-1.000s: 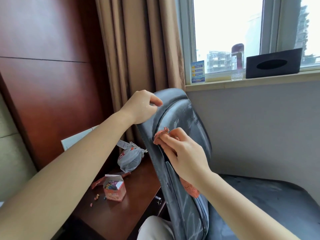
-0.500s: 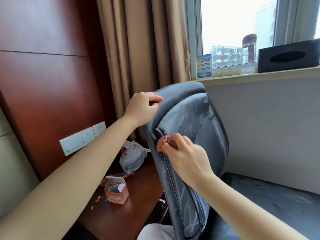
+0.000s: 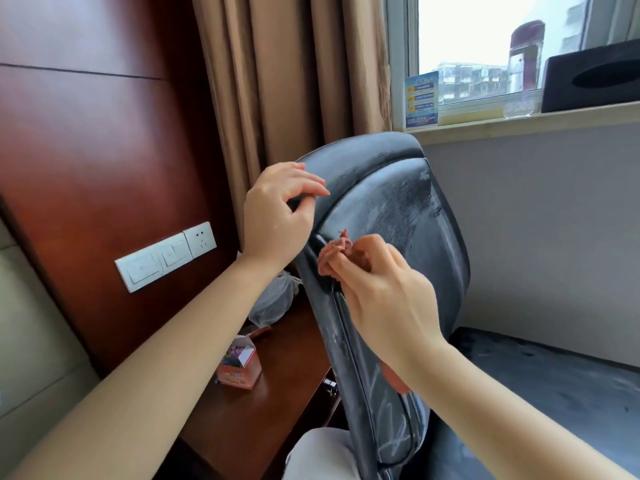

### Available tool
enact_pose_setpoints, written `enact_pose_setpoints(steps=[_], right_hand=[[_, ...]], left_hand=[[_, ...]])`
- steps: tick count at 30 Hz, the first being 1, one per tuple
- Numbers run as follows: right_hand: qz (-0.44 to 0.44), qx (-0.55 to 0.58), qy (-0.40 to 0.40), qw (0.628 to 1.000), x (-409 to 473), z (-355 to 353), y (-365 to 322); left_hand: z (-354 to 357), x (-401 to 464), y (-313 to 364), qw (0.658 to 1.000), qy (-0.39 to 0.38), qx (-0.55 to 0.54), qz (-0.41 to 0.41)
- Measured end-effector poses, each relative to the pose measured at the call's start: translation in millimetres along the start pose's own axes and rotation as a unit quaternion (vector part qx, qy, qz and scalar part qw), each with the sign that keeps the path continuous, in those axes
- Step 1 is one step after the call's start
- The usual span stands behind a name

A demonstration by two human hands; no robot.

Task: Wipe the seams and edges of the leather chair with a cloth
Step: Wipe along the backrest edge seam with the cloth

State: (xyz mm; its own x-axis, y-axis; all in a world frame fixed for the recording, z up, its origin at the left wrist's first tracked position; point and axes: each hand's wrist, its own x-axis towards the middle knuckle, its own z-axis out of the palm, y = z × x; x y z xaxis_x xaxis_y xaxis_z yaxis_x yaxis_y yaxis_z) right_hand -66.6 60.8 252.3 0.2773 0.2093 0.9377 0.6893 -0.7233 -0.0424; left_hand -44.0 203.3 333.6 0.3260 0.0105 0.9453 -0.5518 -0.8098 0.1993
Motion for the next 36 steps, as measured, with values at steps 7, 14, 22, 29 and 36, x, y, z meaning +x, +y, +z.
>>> enact_pose_setpoints(steps=[7, 14, 22, 29, 36], right_hand=[[-0.024, 0.018, -0.022, 0.999, -33, -5, 11], [0.08, 0.14, -0.025, 0.987, -22, -14, 7], [0.139, 0.219, -0.01, 0.966, -57, -14, -4], [0.173, 0.218, -0.04, 0.96, -36, -17, 0], [0.193, 0.187, -0.061, 0.961, -71, -23, 10]], left_hand=[[-7, -10, 7, 0.999, 0.021, -0.043, -0.01], [-7, -17, 17, 0.999, 0.036, -0.003, -0.024], [-15, -23, 27, 0.999, 0.037, 0.028, 0.012], [-12, -34, 33, 0.996, 0.039, 0.064, 0.04], [-19, -58, 26, 0.969, -0.05, 0.191, 0.15]])
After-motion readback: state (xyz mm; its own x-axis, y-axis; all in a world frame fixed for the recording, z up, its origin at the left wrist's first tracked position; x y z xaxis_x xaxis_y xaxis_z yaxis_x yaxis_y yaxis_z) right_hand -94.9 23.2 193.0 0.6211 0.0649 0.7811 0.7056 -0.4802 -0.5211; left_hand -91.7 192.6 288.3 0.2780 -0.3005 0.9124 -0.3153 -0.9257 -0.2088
